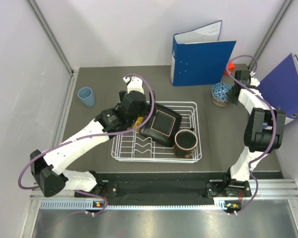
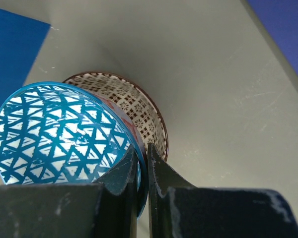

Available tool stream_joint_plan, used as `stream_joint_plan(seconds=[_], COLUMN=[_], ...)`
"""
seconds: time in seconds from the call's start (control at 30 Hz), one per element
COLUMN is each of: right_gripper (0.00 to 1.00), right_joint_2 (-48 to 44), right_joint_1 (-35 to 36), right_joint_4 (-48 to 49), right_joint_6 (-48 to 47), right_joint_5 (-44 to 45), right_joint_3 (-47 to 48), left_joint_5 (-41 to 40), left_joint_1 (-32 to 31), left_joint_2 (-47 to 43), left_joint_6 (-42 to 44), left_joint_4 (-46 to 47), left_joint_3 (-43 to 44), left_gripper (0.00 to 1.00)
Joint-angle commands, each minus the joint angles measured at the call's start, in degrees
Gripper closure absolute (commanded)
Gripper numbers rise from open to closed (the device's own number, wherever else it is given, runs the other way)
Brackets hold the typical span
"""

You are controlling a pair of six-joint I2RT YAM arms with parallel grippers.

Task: Unload the mixed dishes from the dish rack
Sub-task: Place the bowl at the center of the board.

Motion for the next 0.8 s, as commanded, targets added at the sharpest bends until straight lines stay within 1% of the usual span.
stream_joint_plan(seconds=[0.0, 0.13, 0.2, 0.23, 0.3, 0.33, 0.4, 0.43, 0.47, 0.53, 0.6, 0.77], right_gripper=[1.00, 1.00, 0.96, 0.91, 0.84, 0.75, 0.67, 0.59, 0.55, 0.50, 0.48, 0.48], right_joint_2=[0.97, 1.76, 2.29, 2.47, 2.12, 1.94, 1.24, 1.07, 0.54, 0.27, -0.25, -2.97], right_joint_1=[-0.53, -0.53, -0.53, -0.53, -0.53, -0.53, -0.53, -0.53, -0.53, -0.53, -0.53, -0.53], right_joint_4=[5.29, 5.03, 4.33, 4.32, 4.50, 4.50, 4.67, 4.15, 3.97, 2.83, 2.22, 1.51], right_joint_6=[1.06, 1.06, 0.89, 0.89, 0.80, 0.89, 0.71, 0.71, 0.63, 0.10, 0.01, 0.27], right_joint_5=[-0.42, -1.30, -1.48, -1.57, -1.65, -1.83, -2.00, -2.01, -2.01, -2.35, -2.97, -3.94], right_joint_3=[-0.16, 0.46, 0.90, 0.90, 0.81, 0.81, 1.07, 1.25, 1.60, 2.92, 3.79, 4.06], left_joint_5=[0.19, 0.10, 0.10, 0.27, 0.45, 0.54, 0.71, 0.80, 0.89, 1.15, 1.50, 2.29], left_joint_1=[0.35, 0.35, 0.35, 0.44, 0.35, 0.35, 0.35, 0.44, 0.35, 0.35, 0.44, 0.35], left_joint_2=[-0.37, -0.72, -0.81, -0.72, -0.72, -0.63, -0.54, -0.46, -0.46, -0.37, -0.28, -0.02], left_joint_6=[-0.60, -0.69, -0.86, -0.95, -1.04, -1.04, -1.13, -1.04, -1.04, -1.21, -1.21, -1.56], left_joint_4=[2.70, 2.62, 2.62, 2.62, 2.62, 2.70, 2.70, 2.79, 2.70, 2.88, 2.97, 3.06], left_joint_3=[-0.75, -1.19, -1.37, -1.37, -1.37, -1.19, -1.28, -1.19, -1.11, -1.11, -1.11, -1.02], left_gripper=[0.01, 0.01, 0.01, 0.01, 0.01, 0.01, 0.01, 0.01, 0.01, 0.01, 0.01, 0.01])
